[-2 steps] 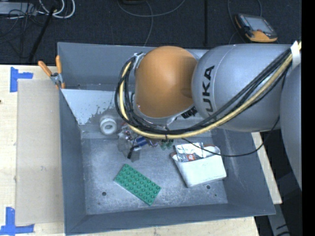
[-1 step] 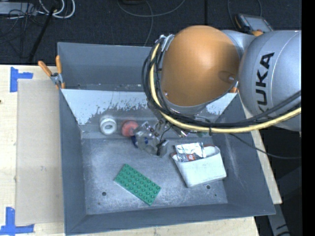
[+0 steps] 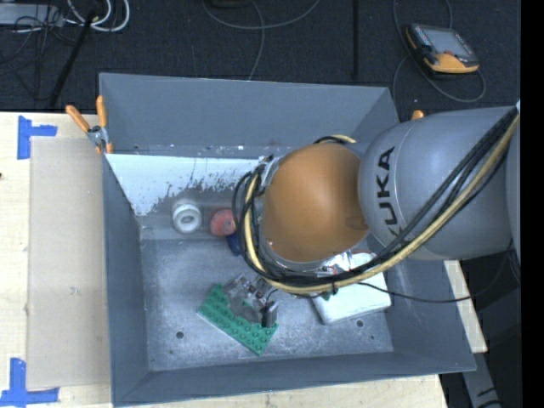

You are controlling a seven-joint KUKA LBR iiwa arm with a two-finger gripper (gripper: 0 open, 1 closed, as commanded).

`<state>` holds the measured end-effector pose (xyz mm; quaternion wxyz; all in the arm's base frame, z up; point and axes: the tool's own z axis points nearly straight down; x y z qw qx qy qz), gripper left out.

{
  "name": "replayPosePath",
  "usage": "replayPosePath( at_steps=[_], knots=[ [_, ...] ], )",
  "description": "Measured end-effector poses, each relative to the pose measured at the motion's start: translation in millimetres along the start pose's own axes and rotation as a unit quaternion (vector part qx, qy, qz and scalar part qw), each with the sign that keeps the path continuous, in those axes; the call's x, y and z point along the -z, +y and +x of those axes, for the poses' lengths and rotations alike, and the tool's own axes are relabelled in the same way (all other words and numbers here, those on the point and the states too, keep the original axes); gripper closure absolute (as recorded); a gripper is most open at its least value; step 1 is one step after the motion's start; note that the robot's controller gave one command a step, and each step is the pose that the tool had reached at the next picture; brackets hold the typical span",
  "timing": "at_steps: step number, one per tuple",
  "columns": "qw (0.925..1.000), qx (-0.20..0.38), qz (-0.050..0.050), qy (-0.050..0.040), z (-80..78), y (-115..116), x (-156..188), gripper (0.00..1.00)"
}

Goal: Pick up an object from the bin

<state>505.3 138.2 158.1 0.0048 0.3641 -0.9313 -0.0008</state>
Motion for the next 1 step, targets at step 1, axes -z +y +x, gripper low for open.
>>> replayPosePath(
  at_steps=[1],
  knots=[
    [1.0,-0.001,0.002,-0.0037,-1.8,-1.0,4.3,0.0]
  ],
)
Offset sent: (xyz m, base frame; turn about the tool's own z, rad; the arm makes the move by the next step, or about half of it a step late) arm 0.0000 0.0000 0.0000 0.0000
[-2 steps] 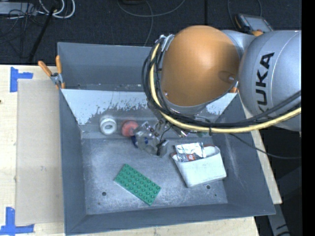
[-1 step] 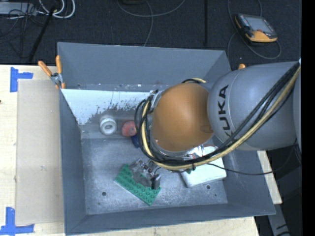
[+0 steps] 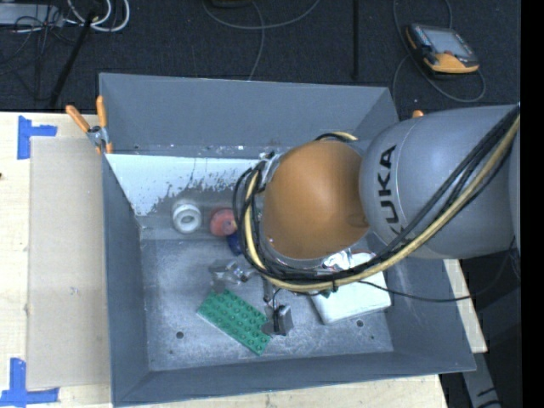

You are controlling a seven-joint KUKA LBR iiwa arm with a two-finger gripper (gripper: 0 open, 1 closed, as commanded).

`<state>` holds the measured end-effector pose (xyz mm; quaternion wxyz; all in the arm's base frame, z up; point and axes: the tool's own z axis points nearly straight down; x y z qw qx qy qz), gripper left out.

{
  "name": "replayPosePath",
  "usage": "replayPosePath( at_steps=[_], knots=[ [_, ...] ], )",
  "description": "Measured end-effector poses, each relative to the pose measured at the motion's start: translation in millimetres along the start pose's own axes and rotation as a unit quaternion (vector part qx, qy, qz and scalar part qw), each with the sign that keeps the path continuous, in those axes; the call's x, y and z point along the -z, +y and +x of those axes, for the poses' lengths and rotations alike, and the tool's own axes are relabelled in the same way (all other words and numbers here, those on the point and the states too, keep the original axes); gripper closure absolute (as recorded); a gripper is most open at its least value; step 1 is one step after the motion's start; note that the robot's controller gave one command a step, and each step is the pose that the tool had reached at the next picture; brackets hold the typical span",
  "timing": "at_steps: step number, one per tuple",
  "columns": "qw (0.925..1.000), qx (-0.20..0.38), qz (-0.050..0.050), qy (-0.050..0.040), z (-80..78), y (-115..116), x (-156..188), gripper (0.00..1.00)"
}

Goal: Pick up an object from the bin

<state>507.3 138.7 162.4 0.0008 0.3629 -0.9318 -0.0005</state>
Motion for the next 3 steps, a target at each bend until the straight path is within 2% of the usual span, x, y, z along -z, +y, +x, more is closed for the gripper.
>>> replayPosePath(
  at_steps=[1,2,3],
  knots=[
    [1.0,-0.009,-0.001,0.0028,6.6,-7,-87,0.0],
    [0.9999,0.013,0.001,-0.0017,-18.8,-53,-92,0.0],
    [0.9999,0.012,0.0,-0.002,-19.5,-53,-89,1.0]
  ],
)
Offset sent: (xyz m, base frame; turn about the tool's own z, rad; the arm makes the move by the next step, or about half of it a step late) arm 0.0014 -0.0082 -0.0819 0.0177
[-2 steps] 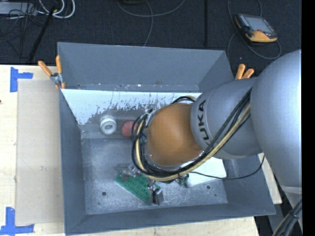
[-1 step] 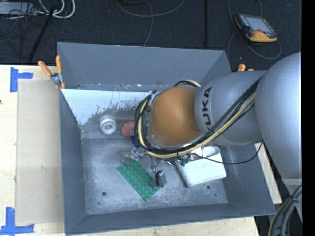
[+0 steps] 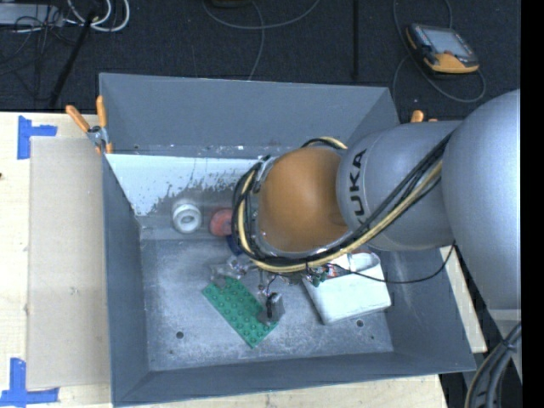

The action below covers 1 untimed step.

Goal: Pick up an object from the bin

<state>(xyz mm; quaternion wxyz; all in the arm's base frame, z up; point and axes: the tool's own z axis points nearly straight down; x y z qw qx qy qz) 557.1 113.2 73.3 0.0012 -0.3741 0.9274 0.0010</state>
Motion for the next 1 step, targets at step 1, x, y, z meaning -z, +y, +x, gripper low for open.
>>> replayPosePath(
  at_steps=[1],
  knots=[
    [0.9997,0.024,0.002,-0.002,3.2,31.4,122.3,1.0]
  ],
)
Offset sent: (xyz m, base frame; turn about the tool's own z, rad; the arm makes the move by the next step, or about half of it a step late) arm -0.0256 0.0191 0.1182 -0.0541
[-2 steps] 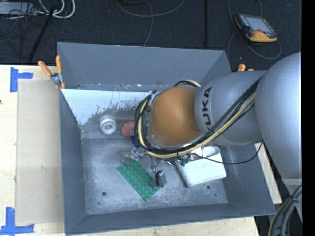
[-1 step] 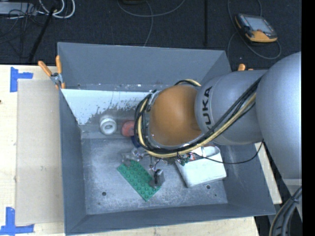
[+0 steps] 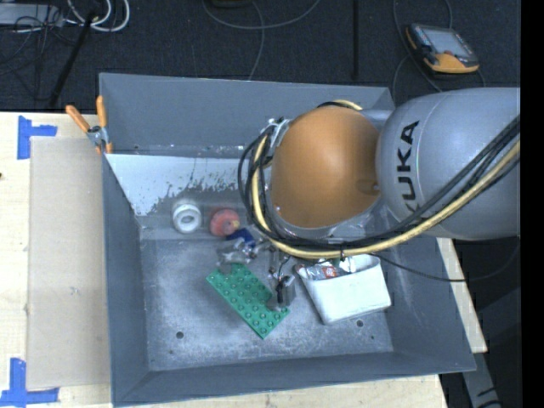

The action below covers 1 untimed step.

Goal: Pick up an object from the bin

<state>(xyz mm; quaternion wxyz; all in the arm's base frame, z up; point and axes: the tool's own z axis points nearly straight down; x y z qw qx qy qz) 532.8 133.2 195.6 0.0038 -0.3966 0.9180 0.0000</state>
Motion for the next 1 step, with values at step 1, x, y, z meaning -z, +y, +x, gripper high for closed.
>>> replayPosePath(
  at_steps=[1],
  knots=[
    [0.9998,-0.018,0.001,-0.0007,-7.3,-6.6,80.8,1.0]
  ],
)
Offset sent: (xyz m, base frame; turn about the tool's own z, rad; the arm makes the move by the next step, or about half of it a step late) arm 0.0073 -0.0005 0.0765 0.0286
